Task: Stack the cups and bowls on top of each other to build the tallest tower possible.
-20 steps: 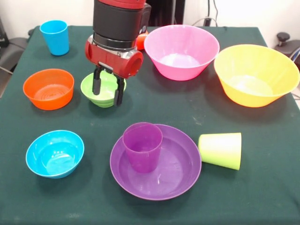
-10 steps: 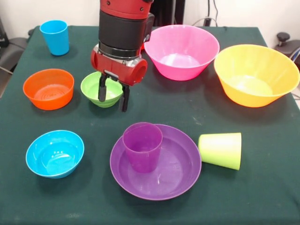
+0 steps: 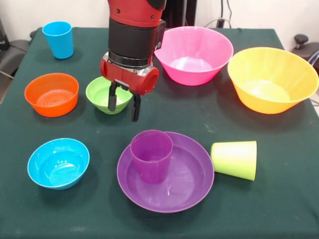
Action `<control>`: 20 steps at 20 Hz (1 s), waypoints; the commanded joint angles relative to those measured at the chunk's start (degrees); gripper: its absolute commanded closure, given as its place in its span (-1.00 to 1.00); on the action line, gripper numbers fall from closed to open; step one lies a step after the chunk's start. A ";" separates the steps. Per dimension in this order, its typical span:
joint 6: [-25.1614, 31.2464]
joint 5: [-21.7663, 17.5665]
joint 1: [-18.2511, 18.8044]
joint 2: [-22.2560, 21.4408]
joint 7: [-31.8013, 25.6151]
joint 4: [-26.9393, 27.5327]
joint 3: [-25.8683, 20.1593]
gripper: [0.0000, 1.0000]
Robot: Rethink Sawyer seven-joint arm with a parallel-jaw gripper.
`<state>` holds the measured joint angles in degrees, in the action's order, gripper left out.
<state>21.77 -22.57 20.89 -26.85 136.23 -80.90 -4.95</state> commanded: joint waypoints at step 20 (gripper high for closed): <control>-0.07 -3.01 -1.64 -2.66 -3.53 -8.38 -4.02 -1.00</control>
<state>21.77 -22.56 20.79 -31.15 136.23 -85.55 -5.03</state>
